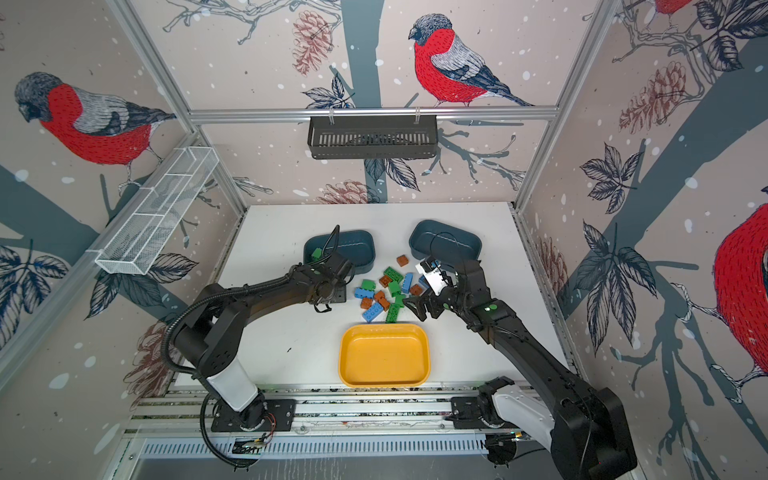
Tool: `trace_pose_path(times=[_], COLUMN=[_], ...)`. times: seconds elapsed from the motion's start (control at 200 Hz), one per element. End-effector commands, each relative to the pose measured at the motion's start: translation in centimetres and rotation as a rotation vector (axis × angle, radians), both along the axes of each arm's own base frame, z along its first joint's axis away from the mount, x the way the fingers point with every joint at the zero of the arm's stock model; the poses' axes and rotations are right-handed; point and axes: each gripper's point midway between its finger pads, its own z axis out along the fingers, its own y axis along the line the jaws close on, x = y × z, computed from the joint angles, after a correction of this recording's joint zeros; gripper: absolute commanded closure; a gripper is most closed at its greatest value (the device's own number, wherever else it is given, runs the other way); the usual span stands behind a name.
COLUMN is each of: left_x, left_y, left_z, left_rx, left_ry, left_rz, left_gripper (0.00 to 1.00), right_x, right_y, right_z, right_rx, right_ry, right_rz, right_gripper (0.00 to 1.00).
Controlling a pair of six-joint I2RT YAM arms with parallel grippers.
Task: Sort the legos into containers by color
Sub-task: 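Lower the left gripper to the pile and grasp a blue sloped brick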
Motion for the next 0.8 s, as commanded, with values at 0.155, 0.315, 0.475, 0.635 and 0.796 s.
trace_pose_path(times=[0.155, 0.315, 0.475, 0.635, 0.796], left_x=[0.1, 1.1, 1.9, 1.6, 1.5], left_y=[-1.2, -1.3, -1.8, -0.6, -0.4], left_z=[0.9, 0.2, -0.3, -1.3, -2.1], left_rx=[-0.120, -0.122, -0.160, -0.093, -0.088], left_ry=[-0.017, -0.024, -0.041, -0.023, -0.015], left_rz=[0.073, 0.156, 0.213, 0.225, 0.224], left_gripper=[0.31, 0.33, 0.36, 0.38, 0.43], right_x=[0.1, 0.1, 0.0, -0.3, -0.3], right_y=[0.4, 0.6, 0.6, 0.5, 0.4], right_z=[0.8, 1.1, 1.3, 1.3, 1.1], right_rx=[0.020, 0.024, 0.027, 0.027, 0.028], right_ry=[-0.025, -0.028, -0.029, -0.025, -0.022], right_rz=[0.021, 0.029, 0.031, 0.032, 0.029], right_gripper=[0.01, 0.00, 0.01, 0.01, 0.01])
